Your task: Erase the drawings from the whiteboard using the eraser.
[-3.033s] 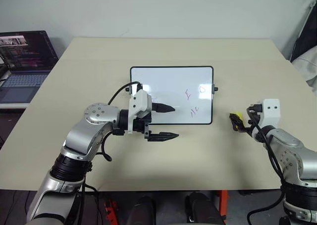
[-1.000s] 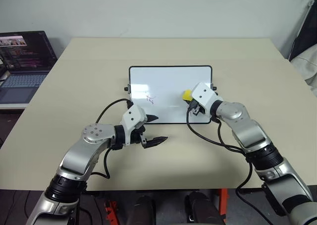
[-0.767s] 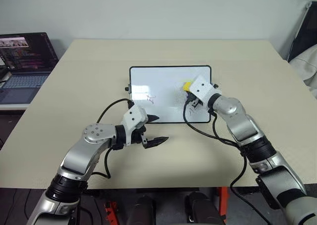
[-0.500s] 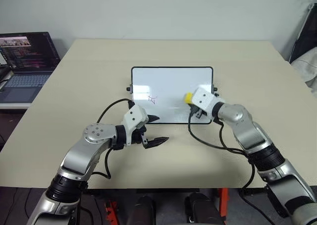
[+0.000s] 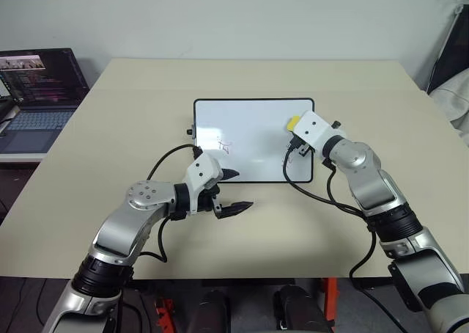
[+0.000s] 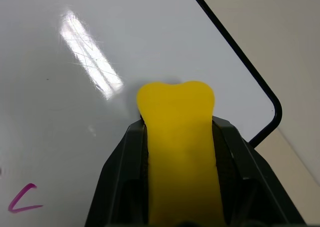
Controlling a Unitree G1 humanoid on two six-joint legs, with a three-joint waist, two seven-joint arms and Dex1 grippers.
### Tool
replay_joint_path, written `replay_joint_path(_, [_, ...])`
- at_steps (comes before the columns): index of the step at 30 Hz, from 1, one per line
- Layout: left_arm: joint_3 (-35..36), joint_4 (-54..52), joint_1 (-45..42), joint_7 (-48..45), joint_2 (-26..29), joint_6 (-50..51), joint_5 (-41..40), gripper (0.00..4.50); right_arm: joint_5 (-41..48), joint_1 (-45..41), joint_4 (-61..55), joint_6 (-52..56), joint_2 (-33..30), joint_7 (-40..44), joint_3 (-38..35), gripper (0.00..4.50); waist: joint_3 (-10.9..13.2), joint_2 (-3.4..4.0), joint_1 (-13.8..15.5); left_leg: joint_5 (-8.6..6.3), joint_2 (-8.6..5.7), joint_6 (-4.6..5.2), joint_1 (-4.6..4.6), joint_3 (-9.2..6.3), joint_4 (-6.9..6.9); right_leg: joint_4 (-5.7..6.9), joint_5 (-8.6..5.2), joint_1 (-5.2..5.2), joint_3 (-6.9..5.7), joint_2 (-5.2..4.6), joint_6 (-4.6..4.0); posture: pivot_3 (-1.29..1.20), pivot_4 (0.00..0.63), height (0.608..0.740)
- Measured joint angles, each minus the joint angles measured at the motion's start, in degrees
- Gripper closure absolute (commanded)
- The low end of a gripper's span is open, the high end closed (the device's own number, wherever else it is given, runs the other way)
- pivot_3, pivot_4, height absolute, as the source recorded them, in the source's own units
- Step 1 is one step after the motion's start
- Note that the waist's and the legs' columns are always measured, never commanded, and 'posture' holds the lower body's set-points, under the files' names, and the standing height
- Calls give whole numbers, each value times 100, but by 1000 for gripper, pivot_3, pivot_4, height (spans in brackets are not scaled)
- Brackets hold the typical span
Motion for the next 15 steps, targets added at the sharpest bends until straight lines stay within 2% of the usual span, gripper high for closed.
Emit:
replay_joint_path(9, [-8, -22, -3, 1, -35, -3, -3, 0, 354, 605, -676, 632, -265, 909, -206, 3209, -3, -4, 4, 0, 2, 1, 14, 1, 2, -4, -1, 15, 1, 0, 2, 0, 150, 740])
replay_joint_path(13, [-5, -22, -108, 1, -124, -12, -25, 0, 365, 487, -557, 591, -138, 723, -233, 3209, -2, -5, -13, 1, 5, 1, 22, 6, 2, -3, -1, 17, 4, 1, 2, 0, 150, 740])
replay_joint_path(15, [-4, -18, -114, -4, -131, -15, -26, 0, 355, 287, -293, 461, 79, 331, -386, 3209, 0, -4, -42, 1, 5, 0, 24, 10, 1, 0, 0, 16, 8, 1, 1, 0, 150, 740])
